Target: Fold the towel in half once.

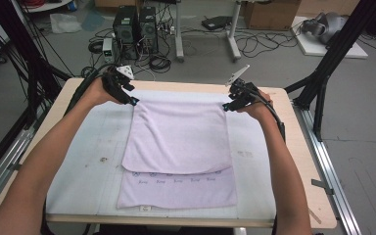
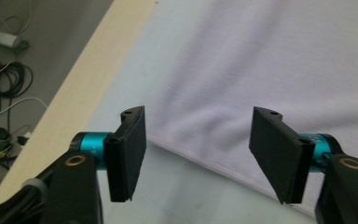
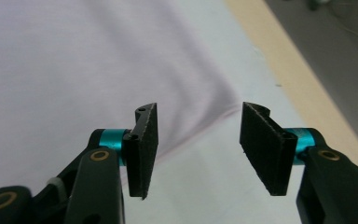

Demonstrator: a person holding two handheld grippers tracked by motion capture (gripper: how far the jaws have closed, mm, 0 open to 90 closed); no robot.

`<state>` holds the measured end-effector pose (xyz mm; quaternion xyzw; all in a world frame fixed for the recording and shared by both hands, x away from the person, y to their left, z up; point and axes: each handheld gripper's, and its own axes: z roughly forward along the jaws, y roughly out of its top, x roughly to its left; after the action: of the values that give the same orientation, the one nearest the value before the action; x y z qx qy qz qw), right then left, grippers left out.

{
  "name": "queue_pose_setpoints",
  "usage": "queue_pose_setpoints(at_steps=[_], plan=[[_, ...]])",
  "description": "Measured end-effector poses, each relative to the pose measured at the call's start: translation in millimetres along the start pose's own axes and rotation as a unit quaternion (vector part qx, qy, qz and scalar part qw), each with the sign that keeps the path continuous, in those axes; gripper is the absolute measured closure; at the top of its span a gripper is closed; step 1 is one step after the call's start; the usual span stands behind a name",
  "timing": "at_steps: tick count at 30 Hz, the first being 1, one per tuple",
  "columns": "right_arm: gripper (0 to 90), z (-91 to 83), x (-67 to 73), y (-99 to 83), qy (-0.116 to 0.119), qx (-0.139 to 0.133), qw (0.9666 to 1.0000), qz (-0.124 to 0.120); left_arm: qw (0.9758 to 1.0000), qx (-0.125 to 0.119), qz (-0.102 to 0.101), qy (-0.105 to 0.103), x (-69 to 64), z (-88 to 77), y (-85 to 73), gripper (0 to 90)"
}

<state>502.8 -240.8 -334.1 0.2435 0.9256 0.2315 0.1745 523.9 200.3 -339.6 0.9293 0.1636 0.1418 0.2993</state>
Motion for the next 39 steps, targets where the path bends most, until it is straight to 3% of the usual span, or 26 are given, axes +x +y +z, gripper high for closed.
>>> queue_pose_setpoints(at_steps=[3,6,10,14,21,25,27,32,34,38,39], plan=[[38.1,-11.7,12.6,-6.9,0.037,-0.013,0.9992,-0.012,0.9996,-0.011,0.018,-0.016,-14.6,-8.6,-6.9,33.8],[25.9,-18.0,27.1,-15.5,0.068,0.0,0.9972,-0.03,0.9987,-0.021,0.028,-0.037,-27.8,-18.1,-13.9,32.9],[22.3,-24.1,50.3,-24.8,0.095,0.017,0.9933,-0.063,0.9977,-0.025,0.042,-0.046,-47.7,-29.2,-23.7,29.7],[21.1,-26.0,72.1,-34.8,0.122,0.024,0.9874,-0.098,0.9948,-0.032,0.071,-0.064,-72.3,-36.7,-34.9,28.8],[21.6,-14.9,99.2,-53.5,0.164,0.058,0.9732,-0.15,0.9883,-0.034,0.11,-0.1,-113.5,-40.0,-56.7,28.9],[25.8,-5.7,110.4,-57.7,0.201,0.07,0.963,-0.165,0.9866,-0.031,0.119,-0.108,-130.3,-39.5,-70.0,29.0],[29.1,-3.0,114.9,-57.4,0.205,0.081,0.9596,-0.175,0.9864,-0.024,0.121,-0.109,-135.1,-38.5,-75.4,28.9],[45.2,5.8,124.0,-54.9,0.23,0.109,0.9468,-0.197,0.9847,-0.01,0.13,-0.116,-149.2,-30.3,-85.1,29.1],[50.4,9.4,126.2,-54.8,0.232,0.117,0.9444,-0.201,0.9832,-0.002,0.138,-0.119,-152.6,-26.9,-85.4,29.1],[66.2,15.9,129.6,-54.7,0.248,0.145,0.9341,-0.212,0.9803,0.01,0.152,-0.125,-160.6,-19.4,-84.0,29.2],[69.4,16.4,130.6,-55.0,0.247,0.148,0.9332,-0.215,0.9798,0.01,0.154,-0.127,-162.6,-17.9,-83.5,29.3]])
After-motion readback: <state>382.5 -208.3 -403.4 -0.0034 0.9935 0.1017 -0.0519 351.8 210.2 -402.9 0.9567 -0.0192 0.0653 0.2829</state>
